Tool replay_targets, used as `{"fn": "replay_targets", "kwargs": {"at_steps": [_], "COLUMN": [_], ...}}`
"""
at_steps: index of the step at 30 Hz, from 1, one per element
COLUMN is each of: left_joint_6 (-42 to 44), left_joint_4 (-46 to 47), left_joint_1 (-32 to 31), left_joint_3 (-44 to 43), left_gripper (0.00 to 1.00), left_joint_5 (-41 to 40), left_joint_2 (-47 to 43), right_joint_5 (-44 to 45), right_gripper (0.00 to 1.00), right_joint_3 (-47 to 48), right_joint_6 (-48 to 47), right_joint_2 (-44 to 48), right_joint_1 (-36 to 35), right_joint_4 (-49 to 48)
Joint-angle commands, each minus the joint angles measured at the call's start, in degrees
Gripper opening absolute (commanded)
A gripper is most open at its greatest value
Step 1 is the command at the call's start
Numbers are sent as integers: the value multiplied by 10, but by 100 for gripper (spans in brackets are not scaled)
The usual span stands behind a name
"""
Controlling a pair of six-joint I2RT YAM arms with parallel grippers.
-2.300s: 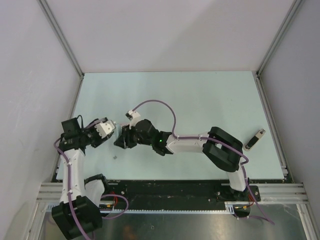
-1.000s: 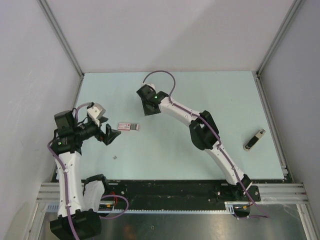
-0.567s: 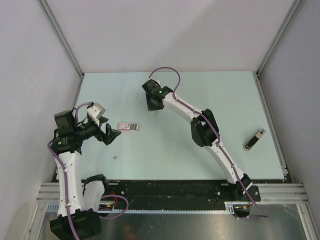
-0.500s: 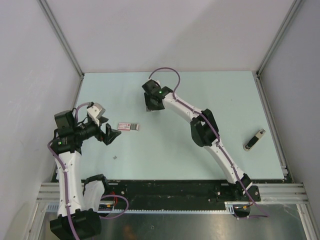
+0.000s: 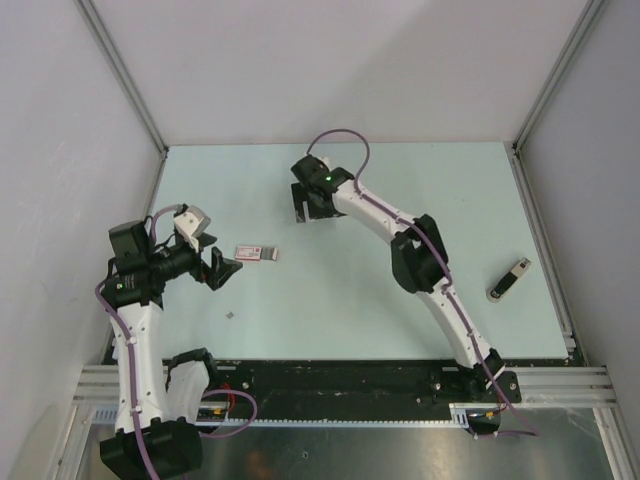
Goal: Unload the staples from the stapler
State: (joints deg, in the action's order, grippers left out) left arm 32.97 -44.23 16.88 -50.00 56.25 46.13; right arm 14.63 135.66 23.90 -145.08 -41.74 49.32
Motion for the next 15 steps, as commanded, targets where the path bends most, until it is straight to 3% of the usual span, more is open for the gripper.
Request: {"fn": "replay_targets", "kwargs": {"at_steps": [1,4,7,10,13,15], "left_joint_6": [2,5,13,19,19,19], "left_joint_4": [-3,-3,-3,-2,1,6], "left_joint_1": [-3,-3,-3,-3,-3,-3], "left_joint_3": [-11,-15,-17,-18,-17,-15], "left_gripper": [99,99,99,99,99,100], "left_joint_5": [20,18,25,38,51,55], "left_joint_2": [1,4,5,5,8,12], "right_joint_5": [49,11,-32,48,152,176], "right_gripper": [99,98,88,86,89,96], "right_joint_3": [-70,-198,-375,-489,-517,-529], "right_joint_6": [27,88,137,166,190,215], "right_joint_2": [150,250,376,469,509,527], "right_joint_1": [27,84,165,222,237,249], "right_joint_4": [10,-27,-98,-77,3,46]}}
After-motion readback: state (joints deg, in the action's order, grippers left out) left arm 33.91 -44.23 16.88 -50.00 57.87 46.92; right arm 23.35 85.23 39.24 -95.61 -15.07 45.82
